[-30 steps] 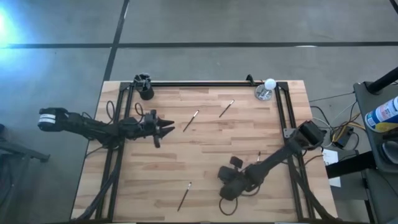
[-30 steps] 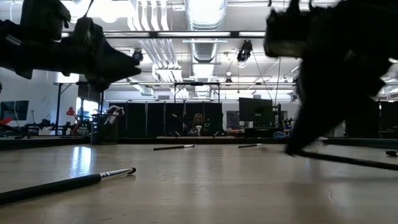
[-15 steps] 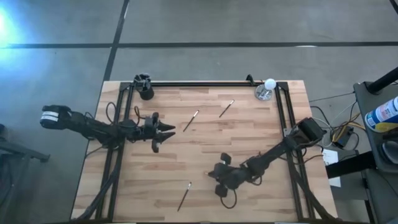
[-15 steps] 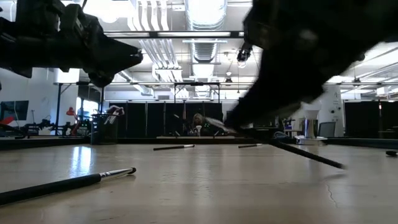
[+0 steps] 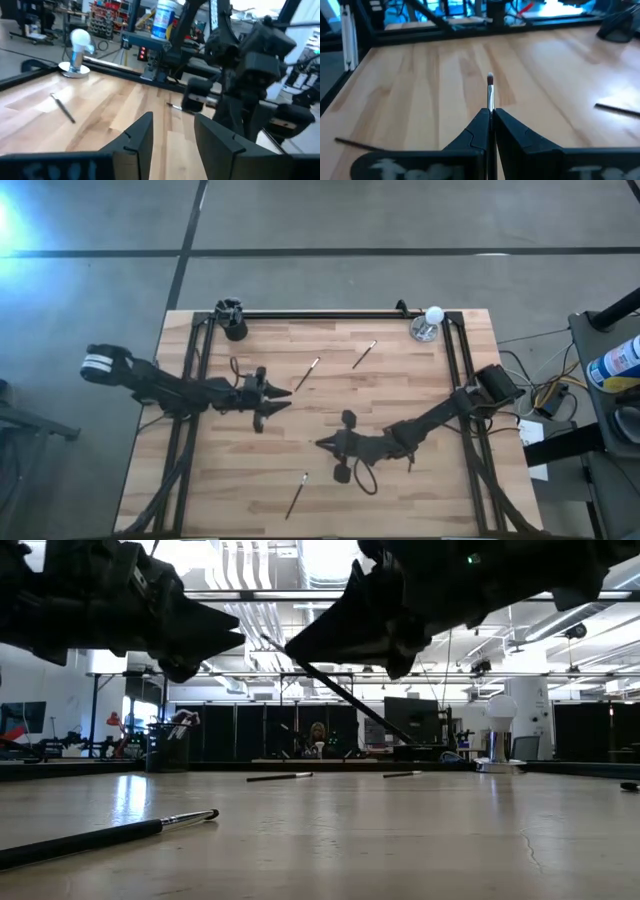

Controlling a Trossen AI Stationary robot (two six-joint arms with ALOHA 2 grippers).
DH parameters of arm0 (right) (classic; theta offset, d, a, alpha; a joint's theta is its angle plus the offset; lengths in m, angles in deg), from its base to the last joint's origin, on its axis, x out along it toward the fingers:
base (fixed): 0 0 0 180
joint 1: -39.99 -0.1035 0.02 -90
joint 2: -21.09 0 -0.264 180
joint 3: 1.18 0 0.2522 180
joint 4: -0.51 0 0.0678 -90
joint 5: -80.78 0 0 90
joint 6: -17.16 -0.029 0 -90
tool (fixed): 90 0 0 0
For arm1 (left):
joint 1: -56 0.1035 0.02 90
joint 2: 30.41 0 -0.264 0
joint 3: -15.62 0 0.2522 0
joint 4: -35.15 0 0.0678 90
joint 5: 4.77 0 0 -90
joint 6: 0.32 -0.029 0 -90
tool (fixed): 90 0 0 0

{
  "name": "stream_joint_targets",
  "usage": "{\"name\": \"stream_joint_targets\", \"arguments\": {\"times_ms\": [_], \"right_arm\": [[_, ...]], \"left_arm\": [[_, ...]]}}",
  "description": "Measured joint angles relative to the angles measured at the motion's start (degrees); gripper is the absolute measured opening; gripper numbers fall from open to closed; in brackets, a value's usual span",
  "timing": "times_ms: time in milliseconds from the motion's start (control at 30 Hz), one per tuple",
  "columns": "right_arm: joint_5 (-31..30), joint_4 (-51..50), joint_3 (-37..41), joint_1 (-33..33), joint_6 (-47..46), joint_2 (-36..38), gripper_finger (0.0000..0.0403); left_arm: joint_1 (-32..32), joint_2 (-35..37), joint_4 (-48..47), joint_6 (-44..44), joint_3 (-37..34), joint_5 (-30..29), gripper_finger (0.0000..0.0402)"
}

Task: Pick & Place Makeup Supplies
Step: Put the makeup brush into the makeup holder

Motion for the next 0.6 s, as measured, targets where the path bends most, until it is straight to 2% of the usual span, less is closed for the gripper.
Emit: {"name": "stream_joint_targets", "arguments": {"times_ms": [300, 600], "right_arm": [[-7.1, 5.3, 0.0, 0.4, 4.4, 0.1, 0.0021], [-11.2, 16.7, 0.0, -0.8, 12.3, 0.6, 0.0021]], "left_arm": [[-4.8, -9.3, 1.8, -5.6, 6.1, 0.0, 0.0135], [-7.9, -12.9, 9.3, -8.6, 7.5, 2.4, 0.0135]]}}
